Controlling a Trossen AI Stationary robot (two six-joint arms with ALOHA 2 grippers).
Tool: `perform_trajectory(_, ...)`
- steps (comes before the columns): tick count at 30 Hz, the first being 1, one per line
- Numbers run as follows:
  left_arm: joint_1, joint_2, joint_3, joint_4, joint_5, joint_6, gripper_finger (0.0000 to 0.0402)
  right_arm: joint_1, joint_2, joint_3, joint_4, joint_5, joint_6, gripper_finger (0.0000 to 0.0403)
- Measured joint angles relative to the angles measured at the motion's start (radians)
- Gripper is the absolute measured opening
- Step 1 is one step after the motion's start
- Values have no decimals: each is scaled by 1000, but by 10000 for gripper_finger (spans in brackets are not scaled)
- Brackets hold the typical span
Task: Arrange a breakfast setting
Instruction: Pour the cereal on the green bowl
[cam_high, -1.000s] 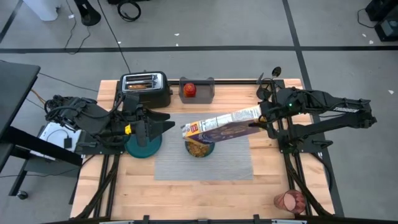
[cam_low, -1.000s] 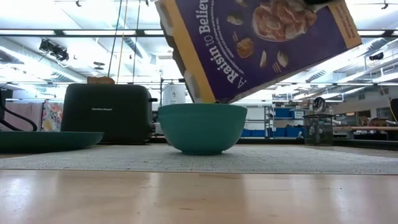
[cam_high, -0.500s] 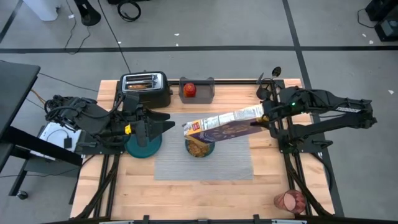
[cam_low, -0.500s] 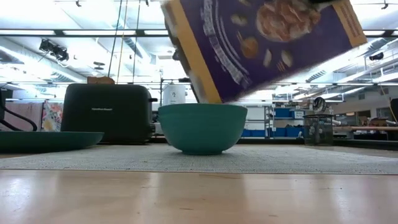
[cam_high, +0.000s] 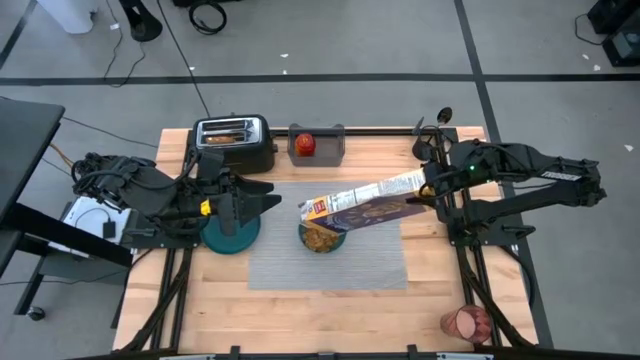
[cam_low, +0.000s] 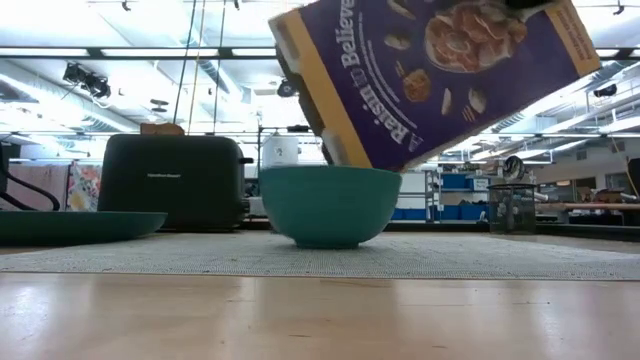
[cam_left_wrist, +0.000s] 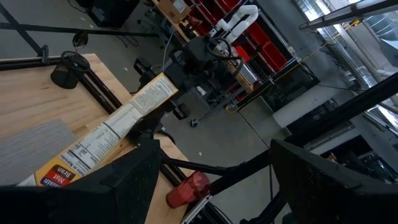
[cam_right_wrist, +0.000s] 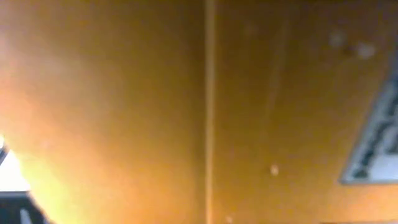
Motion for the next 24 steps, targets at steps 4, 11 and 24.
perform_trajectory(4, 0, 0, 0, 0, 0, 0, 306, 0, -2, 23, 5, 13, -6, 203)
perform_trajectory(11, 0, 0, 0, 0, 0, 0, 306, 8, -2, 28, 17, 1, -46, 203)
perform_trajectory(24, 0, 0, 0, 3, 0, 0, 306, 17, 3, 31, -30, -1, -109, 203)
